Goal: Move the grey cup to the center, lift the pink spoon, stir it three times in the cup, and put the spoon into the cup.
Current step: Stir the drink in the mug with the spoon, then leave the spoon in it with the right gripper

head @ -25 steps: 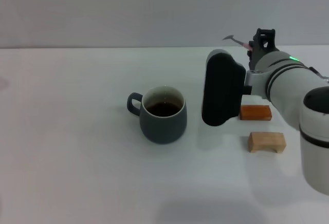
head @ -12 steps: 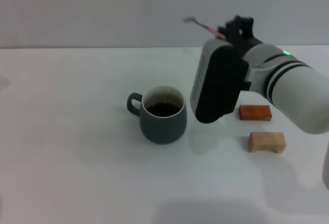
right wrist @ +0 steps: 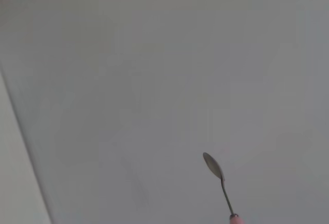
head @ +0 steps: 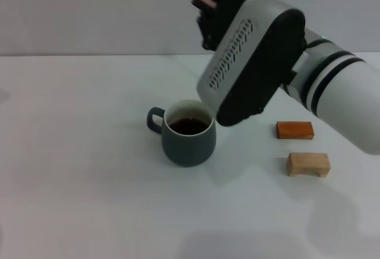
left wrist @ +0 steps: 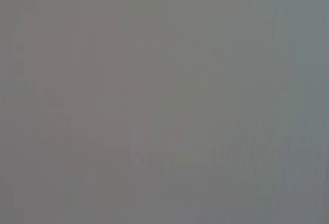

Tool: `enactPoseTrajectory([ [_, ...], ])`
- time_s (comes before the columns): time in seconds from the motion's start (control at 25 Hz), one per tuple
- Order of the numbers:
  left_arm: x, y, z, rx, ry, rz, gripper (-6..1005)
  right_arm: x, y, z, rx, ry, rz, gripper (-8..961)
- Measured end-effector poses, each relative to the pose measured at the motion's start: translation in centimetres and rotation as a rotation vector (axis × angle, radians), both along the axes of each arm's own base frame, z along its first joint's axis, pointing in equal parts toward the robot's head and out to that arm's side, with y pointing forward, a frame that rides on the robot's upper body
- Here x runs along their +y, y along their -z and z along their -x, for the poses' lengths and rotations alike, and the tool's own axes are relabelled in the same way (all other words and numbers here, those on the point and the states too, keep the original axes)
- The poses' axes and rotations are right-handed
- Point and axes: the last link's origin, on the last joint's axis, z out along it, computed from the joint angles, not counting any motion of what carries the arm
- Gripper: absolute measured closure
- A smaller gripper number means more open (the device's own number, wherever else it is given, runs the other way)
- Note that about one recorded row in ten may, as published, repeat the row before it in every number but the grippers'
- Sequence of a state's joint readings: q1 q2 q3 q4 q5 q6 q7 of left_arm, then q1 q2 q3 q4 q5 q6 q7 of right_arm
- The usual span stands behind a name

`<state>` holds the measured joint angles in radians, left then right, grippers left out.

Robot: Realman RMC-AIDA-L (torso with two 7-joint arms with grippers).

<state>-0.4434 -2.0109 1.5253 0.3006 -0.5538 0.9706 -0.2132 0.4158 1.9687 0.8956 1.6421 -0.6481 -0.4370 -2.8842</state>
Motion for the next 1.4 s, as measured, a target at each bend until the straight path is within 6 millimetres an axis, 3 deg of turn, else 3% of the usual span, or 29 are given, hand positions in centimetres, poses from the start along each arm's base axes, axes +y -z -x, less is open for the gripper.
enactPoseTrajectory([
  [0.24, 0.0, 0.0, 0.1, -0.001, -0.003, -0.001, 990, -0.7, -1.5, 1.8, 0.330, 0.013, 0.076, 828],
  [0.68, -0.2, -0.1, 0.3, -0.005, -0.010, -0.005, 990, -0.2, -3.6, 1.6, 0.744, 0.178, 0.324, 828],
  [1.0, -0.3, -0.2, 0.5, -0.006, -0.019, -0.006, 990, -0.3, -3.7, 1.8, 0.793, 0.190, 0.381, 827],
  [1.2, -0.2, -0.3, 0.5, -0.006, -0.019, -0.009, 990, -0.7, -2.8, 2.5, 0.696, 0.193, 0.382, 827],
  [1.4, -0.2, -0.4, 0.6, -0.004, -0.019, -0.010, 990, -1.6, -3.2, 3.5, 0.659, 0.223, 0.408, 827],
])
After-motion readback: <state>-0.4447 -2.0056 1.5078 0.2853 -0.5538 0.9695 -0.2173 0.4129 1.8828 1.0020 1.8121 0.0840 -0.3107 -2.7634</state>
